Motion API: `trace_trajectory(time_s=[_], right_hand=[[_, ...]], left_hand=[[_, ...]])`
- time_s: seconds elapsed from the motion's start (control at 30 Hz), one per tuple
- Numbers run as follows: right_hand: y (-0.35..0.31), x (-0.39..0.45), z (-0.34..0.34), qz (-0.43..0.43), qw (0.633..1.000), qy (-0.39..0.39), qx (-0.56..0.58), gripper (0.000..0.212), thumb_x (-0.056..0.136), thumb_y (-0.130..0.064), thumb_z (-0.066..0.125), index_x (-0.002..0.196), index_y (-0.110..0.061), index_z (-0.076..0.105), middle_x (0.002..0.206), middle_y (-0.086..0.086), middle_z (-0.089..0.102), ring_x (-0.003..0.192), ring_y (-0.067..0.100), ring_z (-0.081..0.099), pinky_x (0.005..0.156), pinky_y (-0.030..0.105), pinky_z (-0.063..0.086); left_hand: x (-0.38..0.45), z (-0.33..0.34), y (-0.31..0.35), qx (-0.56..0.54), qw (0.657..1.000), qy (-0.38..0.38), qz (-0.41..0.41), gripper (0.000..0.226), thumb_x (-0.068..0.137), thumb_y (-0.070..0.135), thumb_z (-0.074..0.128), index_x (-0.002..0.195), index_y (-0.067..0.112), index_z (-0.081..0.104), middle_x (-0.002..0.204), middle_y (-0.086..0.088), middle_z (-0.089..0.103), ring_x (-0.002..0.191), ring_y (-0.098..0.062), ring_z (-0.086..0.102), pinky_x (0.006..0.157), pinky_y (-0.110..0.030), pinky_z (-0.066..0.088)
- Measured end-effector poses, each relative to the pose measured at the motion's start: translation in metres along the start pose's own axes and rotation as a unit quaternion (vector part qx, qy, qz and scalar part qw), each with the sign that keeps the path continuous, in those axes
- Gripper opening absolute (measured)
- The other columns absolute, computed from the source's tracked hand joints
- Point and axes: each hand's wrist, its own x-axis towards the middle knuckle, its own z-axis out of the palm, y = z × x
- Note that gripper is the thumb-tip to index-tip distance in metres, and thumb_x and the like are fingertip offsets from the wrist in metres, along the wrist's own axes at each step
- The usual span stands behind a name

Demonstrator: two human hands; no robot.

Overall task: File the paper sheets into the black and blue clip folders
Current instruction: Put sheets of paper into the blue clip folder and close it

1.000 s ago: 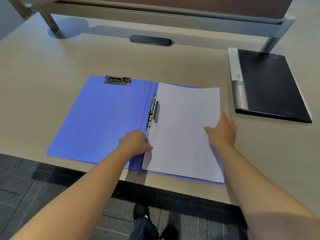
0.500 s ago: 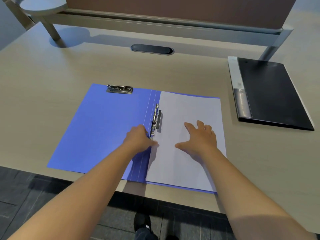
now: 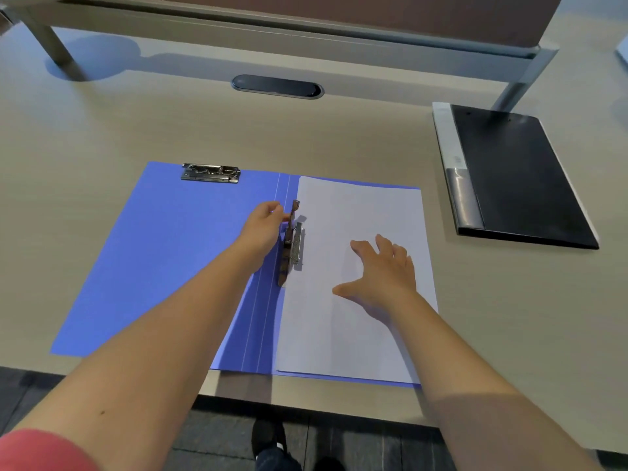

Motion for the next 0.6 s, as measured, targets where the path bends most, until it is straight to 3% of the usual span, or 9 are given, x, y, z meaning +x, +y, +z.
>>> trace_trajectory(time_s=[0.1, 0.17, 0.23, 0.27, 0.33, 0.4, 0.47, 0.6], right_hand=[[0.000, 0.000, 0.000, 0.000, 1.000, 0.002, 0.007, 0.087, 0.071, -0.048, 0.068, 0.144, -0.034, 0.023, 0.160, 0.003, 0.003, 0.146, 0.029, 0.002, 0.121, 0.042, 0.006], [0.000, -0.001, 0.000, 0.000, 1.000, 0.002, 0.010, 0.087, 0.071, -0.048, 0.067, 0.144, -0.035, 0.022, 0.161, 0.003, 0.002, 0.147, 0.029, 0.000, 0.121, 0.043, 0.005], [0.001, -0.001, 0.001, 0.001, 1.000, 0.003, 0.012, 0.086, 0.072, -0.048, 0.067, 0.145, -0.035, 0.022, 0.161, 0.003, 0.001, 0.147, 0.028, -0.001, 0.121, 0.043, 0.004], [0.001, -0.002, 0.001, 0.001, 1.000, 0.002, 0.012, 0.086, 0.073, -0.048, 0.066, 0.145, -0.035, 0.021, 0.161, 0.002, 0.001, 0.147, 0.028, -0.002, 0.121, 0.043, 0.003], [0.001, -0.002, 0.001, 0.000, 1.000, 0.000, 0.015, 0.086, 0.074, -0.048, 0.066, 0.145, -0.035, 0.021, 0.161, 0.003, 0.000, 0.147, 0.028, -0.003, 0.121, 0.043, 0.002], [0.000, -0.002, 0.001, 0.000, 1.000, -0.001, 0.014, 0.086, 0.074, -0.048, 0.066, 0.146, -0.035, 0.020, 0.161, 0.003, -0.001, 0.147, 0.029, -0.004, 0.121, 0.043, 0.001], [0.001, -0.001, 0.001, 0.001, 1.000, -0.002, 0.010, 0.086, 0.075, -0.048, 0.065, 0.146, -0.034, 0.019, 0.161, 0.003, -0.002, 0.147, 0.030, -0.004, 0.121, 0.044, 0.001], [0.004, 0.000, 0.003, -0.003, 1.000, 0.003, 0.001, 0.083, 0.078, -0.047, 0.064, 0.146, -0.034, 0.019, 0.161, 0.004, -0.001, 0.148, 0.031, -0.004, 0.121, 0.044, 0.001]], left_hand=[[0.000, -0.008, -0.005, 0.014, 1.000, -0.027, 0.006, 0.030, 0.098, 0.019, 0.034, 0.113, 0.009, 0.058, 0.083, 0.001, 0.059, 0.091, -0.013, 0.048, 0.065, -0.013, 0.036], [-0.006, -0.016, -0.009, 0.029, 0.997, -0.066, 0.002, 0.021, 0.095, 0.013, 0.042, 0.087, 0.012, 0.062, 0.075, 0.004, 0.057, 0.077, -0.006, 0.053, 0.060, -0.009, 0.039], [-0.009, -0.024, -0.015, 0.045, 0.994, -0.104, -0.007, 0.021, 0.092, 0.007, 0.049, 0.075, 0.016, 0.057, 0.075, 0.005, 0.057, 0.066, -0.001, 0.057, 0.054, -0.005, 0.040], [-0.011, -0.027, -0.016, 0.054, 0.992, -0.114, -0.009, 0.018, 0.091, 0.007, 0.050, 0.078, 0.016, 0.057, 0.078, 0.005, 0.057, 0.071, -0.002, 0.058, 0.057, -0.002, 0.041], [-0.014, -0.032, -0.017, 0.096, 0.988, -0.117, -0.005, 0.015, 0.090, 0.012, 0.054, 0.104, 0.015, 0.059, 0.106, 0.006, 0.058, 0.106, -0.014, 0.056, 0.089, -0.012, 0.042], [-0.012, -0.036, -0.021, 0.213, 0.972, -0.097, 0.015, 0.051, 0.088, 0.022, 0.058, 0.137, 0.020, 0.043, 0.150, 0.002, 0.031, 0.144, -0.025, 0.021, 0.116, -0.037, 0.024], [-0.015, -0.034, -0.024, 0.346, 0.934, -0.083, 0.024, 0.068, 0.088, 0.034, 0.055, 0.147, 0.025, 0.024, 0.161, -0.002, 0.000, 0.148, -0.031, -0.007, 0.119, -0.047, 0.005], [-0.019, -0.027, -0.039, 0.453, 0.888, -0.077, 0.035, 0.077, 0.087, 0.049, 0.047, 0.150, 0.024, 0.009, 0.161, -0.006, -0.008, 0.146, -0.036, -0.015, 0.119, -0.048, -0.002]])
